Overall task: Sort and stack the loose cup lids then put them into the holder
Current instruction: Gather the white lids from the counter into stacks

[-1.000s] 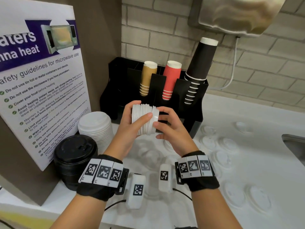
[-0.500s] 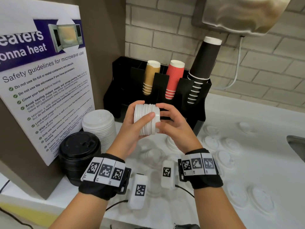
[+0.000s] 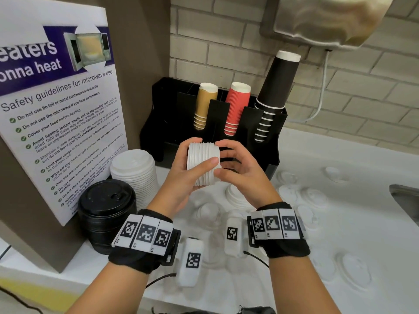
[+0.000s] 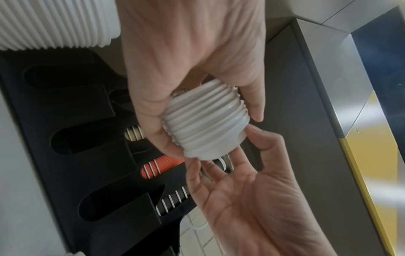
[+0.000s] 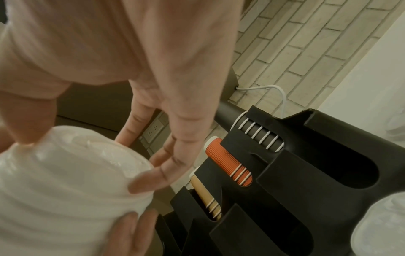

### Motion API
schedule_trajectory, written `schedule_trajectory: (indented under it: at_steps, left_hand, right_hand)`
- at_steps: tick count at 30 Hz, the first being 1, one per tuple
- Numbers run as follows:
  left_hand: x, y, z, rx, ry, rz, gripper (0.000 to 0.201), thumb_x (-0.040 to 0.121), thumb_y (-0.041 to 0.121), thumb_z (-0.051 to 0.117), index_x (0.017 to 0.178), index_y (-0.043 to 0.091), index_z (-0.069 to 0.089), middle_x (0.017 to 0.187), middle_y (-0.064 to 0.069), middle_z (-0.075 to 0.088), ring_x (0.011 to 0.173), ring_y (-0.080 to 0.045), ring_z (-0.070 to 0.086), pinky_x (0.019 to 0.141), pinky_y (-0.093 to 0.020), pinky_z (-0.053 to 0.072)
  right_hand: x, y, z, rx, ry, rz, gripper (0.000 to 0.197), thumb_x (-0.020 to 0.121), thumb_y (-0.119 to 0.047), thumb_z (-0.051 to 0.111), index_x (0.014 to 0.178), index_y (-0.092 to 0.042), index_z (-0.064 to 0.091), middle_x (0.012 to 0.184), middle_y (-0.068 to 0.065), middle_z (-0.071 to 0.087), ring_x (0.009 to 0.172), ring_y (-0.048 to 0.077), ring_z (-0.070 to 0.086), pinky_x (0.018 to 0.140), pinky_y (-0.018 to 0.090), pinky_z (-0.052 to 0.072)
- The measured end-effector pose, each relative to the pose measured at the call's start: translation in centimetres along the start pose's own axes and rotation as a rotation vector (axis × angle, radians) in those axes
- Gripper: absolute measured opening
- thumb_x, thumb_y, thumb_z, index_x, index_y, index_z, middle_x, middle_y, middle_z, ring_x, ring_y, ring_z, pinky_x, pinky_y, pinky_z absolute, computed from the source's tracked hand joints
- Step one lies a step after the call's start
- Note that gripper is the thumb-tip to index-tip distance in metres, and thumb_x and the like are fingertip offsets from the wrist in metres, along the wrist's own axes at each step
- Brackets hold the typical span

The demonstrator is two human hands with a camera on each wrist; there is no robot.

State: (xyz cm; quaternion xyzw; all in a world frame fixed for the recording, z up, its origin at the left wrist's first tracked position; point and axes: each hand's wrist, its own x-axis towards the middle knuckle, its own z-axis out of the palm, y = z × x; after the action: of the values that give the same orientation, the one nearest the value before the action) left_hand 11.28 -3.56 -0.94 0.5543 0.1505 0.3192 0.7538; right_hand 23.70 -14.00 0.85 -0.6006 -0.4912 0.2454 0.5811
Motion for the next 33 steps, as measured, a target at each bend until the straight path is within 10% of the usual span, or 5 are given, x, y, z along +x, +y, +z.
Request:
schedule_trajectory:
  at_steps: [7,13,19,25,33]
  left_hand:
    - [0.3,0.2,-0.5,-0.038,0.067,0.044,0.057,0.073,0.032,0.081,0.122,0.036,0.052,0.120,0.006,0.057,0.111,-0.017,0.060,0.075,-0.032,0.058]
    - [0.6,0.7,-0.9,-0.040,0.100,0.076,0.063,0.063,0.036,0.075,0.121,0.036,0.050,0.117,0.008,0.055,0.101,-0.009,0.062,0.072,-0.028,0.056]
    - [0.4,0.8,-1.3,-0.030,0.111,0.078,0.065,0.064,0.037,0.074,0.124,0.037,0.048,0.119,0.008,0.053,0.106,-0.014,0.058,0.071,-0.027,0.056]
    - [0.2,0.8,-1.7,-0.056,0.124,0.082,0.065,0.063,0.035,0.075,0.123,0.035,0.051,0.116,0.008,0.056,0.098,-0.006,0.064,0.072,-0.028,0.056]
    - [0.0,0.3,-1.2,-0.048,0.120,0.063,0.068,0.060,0.040,0.077,0.123,0.036,0.051,0.119,0.006,0.057,0.104,-0.010,0.062,0.072,-0.028,0.056]
  right_hand:
    - [1.5,0.3,-0.2,0.144,-0.038,0.140,0.037,0.090,-0.037,0.062,0.126,-0.035,0.055,0.119,0.005,0.062,0.107,0.021,0.063,0.087,0.034,0.055]
    - [3.3,3.1,1.6,-1.017,-0.561,0.481,0.066,0.078,-0.049,0.072,0.134,-0.023,0.047,0.126,-0.001,0.053,0.114,0.019,0.053,0.086,0.029,0.044]
    - [3.1,5.3,3.3,-1.292,-0.787,0.502,0.075,0.071,-0.036,0.080,0.134,-0.020,0.042,0.124,0.007,0.050,0.108,0.026,0.054,0.074,0.033,0.045]
    - [4.0,3.8,1.3,-1.054,-0.469,0.390,0.061,0.076,-0.034,0.075,0.128,-0.025,0.046,0.118,0.005,0.049,0.102,0.022,0.054,0.075,0.032,0.046]
    - [-0.2,1.4,-0.5,-0.028,0.122,0.194,0.045,0.076,-0.036,0.073,0.116,-0.043,0.054,0.114,-0.004,0.063,0.094,0.009,0.067,0.077,0.028,0.057]
